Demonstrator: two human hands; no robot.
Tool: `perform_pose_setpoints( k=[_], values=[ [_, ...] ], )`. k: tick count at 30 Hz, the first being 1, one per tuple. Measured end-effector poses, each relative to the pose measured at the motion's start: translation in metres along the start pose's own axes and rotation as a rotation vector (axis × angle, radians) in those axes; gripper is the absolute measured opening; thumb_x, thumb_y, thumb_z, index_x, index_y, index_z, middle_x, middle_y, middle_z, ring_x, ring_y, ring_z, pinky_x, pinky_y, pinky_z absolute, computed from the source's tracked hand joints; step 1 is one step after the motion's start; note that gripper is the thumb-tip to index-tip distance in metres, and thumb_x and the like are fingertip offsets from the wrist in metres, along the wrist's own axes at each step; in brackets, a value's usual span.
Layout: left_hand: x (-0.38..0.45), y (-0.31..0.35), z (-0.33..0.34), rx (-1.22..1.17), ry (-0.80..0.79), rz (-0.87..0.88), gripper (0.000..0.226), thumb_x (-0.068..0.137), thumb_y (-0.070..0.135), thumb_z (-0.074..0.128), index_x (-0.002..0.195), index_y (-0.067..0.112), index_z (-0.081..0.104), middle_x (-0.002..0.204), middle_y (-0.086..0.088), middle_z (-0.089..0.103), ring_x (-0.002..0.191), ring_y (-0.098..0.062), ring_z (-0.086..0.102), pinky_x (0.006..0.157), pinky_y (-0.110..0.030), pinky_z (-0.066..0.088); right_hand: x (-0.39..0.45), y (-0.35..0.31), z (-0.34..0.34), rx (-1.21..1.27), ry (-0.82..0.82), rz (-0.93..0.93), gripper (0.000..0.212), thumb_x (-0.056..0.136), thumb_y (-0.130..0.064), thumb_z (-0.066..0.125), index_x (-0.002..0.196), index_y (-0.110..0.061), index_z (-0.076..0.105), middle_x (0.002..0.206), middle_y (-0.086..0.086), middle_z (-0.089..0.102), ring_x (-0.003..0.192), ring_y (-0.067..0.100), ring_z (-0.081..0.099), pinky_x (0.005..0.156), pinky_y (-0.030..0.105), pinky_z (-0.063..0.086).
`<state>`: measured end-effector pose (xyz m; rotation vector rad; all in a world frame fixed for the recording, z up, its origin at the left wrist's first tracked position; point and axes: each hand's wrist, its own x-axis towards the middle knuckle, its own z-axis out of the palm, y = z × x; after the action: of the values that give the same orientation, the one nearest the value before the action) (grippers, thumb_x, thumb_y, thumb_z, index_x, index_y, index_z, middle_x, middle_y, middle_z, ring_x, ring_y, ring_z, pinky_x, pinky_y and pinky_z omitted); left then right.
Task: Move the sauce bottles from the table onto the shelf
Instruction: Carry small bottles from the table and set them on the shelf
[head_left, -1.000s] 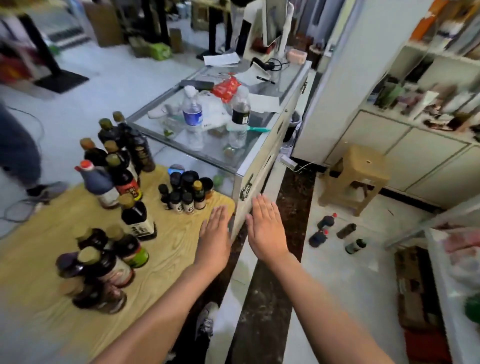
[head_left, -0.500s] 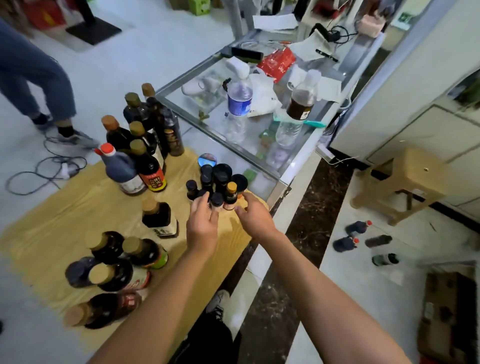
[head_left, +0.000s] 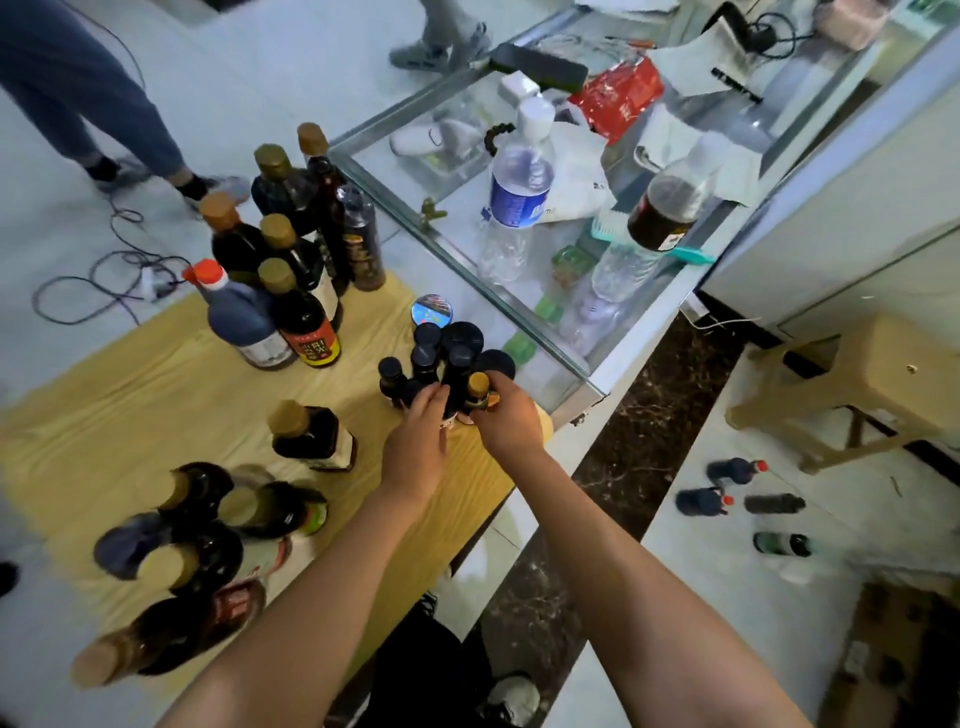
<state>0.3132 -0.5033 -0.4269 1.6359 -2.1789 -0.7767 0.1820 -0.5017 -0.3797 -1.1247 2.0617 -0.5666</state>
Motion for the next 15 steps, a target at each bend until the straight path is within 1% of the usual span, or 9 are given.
perform_pose_setpoints(
  k=[3,5,7,9,12,15],
  values=[
    [0.003,0.0,-0.002,0.117,-0.046,0.012,0.064,0.087,0.002,0.059,0.145,0.016,0.037,0.142,-0.003,0.038,0.091,-0.028,0.064,0.063,-0.04,0.054,0.006,0.0,-0.005,-0.021,-0.055,-0.012,0.04,0.081,-0.008,0.073,0.119,-0.018,0.065,0.111,0.007,0.07,0.101,0.027,0.064,0.082,0.041,0.053],
    [0.004,0.003,-0.003,0.16,-0.073,0.009,0.066,0.086,-0.001,0.058,0.146,0.016,0.036,0.137,-0.005,0.039,0.086,-0.028,0.062,0.056,-0.036,0.047,0.008,-0.001,-0.004,-0.069,-0.087,-0.031,0.038,0.08,-0.011,0.074,0.117,-0.017,0.065,0.113,0.007,0.067,0.099,0.027,0.062,0.08,0.04,0.053],
    [0.004,0.005,-0.003,0.166,-0.077,-0.006,0.065,0.085,-0.001,0.057,0.146,0.015,0.038,0.134,-0.005,0.04,0.087,-0.028,0.061,0.056,-0.034,0.043,0.01,0.003,-0.001,-0.1,-0.093,-0.037,0.033,0.081,-0.015,0.075,0.113,-0.018,0.066,0.113,0.01,0.065,0.098,0.029,0.063,0.078,0.04,0.053],
    [0.006,0.009,-0.004,0.137,-0.068,-0.03,0.06,0.087,0.001,0.058,0.143,0.014,0.041,0.134,-0.005,0.041,0.09,-0.028,0.062,0.062,-0.036,0.047,0.01,0.006,0.0,-0.093,-0.083,-0.026,0.031,0.082,-0.015,0.075,0.112,-0.016,0.066,0.113,0.012,0.064,0.099,0.03,0.062,0.078,0.04,0.052],
    [0.006,0.012,-0.005,0.106,-0.065,-0.053,0.051,0.087,0.006,0.061,0.135,0.015,0.048,0.131,-0.002,0.046,0.097,-0.028,0.062,0.067,-0.038,0.048,0.011,0.012,-0.001,-0.06,-0.072,-0.019,0.035,0.083,-0.014,0.075,0.116,-0.012,0.065,0.114,0.012,0.063,0.102,0.031,0.061,0.079,0.039,0.049],
    [0.004,0.014,-0.009,0.048,-0.07,-0.068,0.046,0.088,0.01,0.063,0.13,0.021,0.048,0.126,0.002,0.055,0.102,-0.024,0.063,0.074,-0.039,0.052,0.009,0.019,0.0,-0.029,-0.065,-0.006,0.035,0.082,-0.017,0.077,0.115,-0.014,0.065,0.109,0.008,0.069,0.098,0.029,0.063,0.074,0.036,0.048]
  ],
)
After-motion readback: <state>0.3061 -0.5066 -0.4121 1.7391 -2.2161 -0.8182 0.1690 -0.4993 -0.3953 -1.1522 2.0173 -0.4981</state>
